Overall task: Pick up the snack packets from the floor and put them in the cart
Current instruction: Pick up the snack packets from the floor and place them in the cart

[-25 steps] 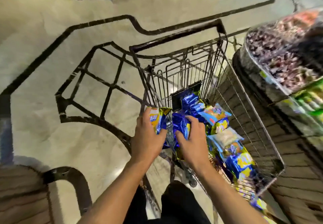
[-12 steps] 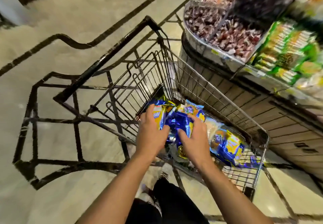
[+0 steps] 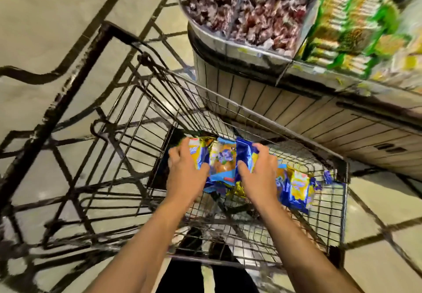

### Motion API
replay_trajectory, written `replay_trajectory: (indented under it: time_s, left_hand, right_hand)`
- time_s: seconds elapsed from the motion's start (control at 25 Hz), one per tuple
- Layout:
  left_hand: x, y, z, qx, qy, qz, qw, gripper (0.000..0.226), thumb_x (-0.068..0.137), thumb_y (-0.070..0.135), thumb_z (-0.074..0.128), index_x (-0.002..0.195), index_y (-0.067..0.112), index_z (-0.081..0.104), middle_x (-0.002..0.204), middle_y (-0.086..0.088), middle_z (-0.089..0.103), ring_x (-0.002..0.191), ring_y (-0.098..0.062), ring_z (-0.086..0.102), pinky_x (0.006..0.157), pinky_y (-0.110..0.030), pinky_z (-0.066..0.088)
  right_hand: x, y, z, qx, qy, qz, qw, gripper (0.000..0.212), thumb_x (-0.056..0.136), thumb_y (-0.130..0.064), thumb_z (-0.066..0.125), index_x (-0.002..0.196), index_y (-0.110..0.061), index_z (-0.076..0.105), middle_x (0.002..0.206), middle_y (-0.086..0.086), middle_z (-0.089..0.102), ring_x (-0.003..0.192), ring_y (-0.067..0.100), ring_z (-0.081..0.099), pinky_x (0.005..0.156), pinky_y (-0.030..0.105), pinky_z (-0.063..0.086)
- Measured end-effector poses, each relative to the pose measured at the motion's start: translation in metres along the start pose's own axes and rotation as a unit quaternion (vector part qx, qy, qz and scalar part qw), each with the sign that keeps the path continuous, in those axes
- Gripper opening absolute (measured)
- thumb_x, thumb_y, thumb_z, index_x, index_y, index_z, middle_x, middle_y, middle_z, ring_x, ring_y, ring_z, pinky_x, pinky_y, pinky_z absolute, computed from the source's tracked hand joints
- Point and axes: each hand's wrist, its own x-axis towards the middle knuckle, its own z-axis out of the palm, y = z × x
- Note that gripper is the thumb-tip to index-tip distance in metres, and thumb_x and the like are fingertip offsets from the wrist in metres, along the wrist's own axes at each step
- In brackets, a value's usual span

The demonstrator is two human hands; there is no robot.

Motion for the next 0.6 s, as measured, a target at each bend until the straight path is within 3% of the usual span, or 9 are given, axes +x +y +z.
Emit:
replay_trajectory:
  time_s: [0.16,0.36,0.6]
  left_hand:
    - [0.052,-0.021,0.025,0.042,-0.065,0.017,0.997,0.081,0.082,0.021,0.071,0.148,0.027,0.025,0.137,-0.007,0.029,0.127,-0.030,0.039,0.105,-0.041,0.038]
    - [0.100,-0.051,0.061,0.081,-0.100,0.009,0.992,0.081,0.083,0.027,0.069,0.150,0.026,0.023,0.132,-0.005,0.031,0.120,-0.028,0.043,0.094,-0.046,0.047]
    - [0.115,-0.075,0.098,0.092,-0.124,0.009,0.988,0.083,0.088,0.029,0.070,0.153,0.026,0.018,0.142,-0.006,0.031,0.128,-0.026,0.036,0.082,-0.038,0.047]
  right_hand:
    - [0.032,0.027,0.025,-0.005,0.019,0.074,0.997,0.061,0.086,-0.029,0.069,0.141,-0.025,0.041,0.135,0.006,0.042,0.127,0.023,0.038,0.103,0.031,0.031]
    - [0.053,0.062,0.055,-0.017,0.005,0.153,0.988,0.063,0.087,-0.032,0.069,0.142,-0.028,0.038,0.135,0.004,0.035,0.121,0.018,0.040,0.095,0.030,0.037]
    - [0.066,0.085,0.082,-0.082,0.014,0.156,0.984,0.074,0.082,-0.039,0.073,0.143,-0.030,0.033,0.131,0.007,0.036,0.124,0.026,0.038,0.096,0.042,0.045]
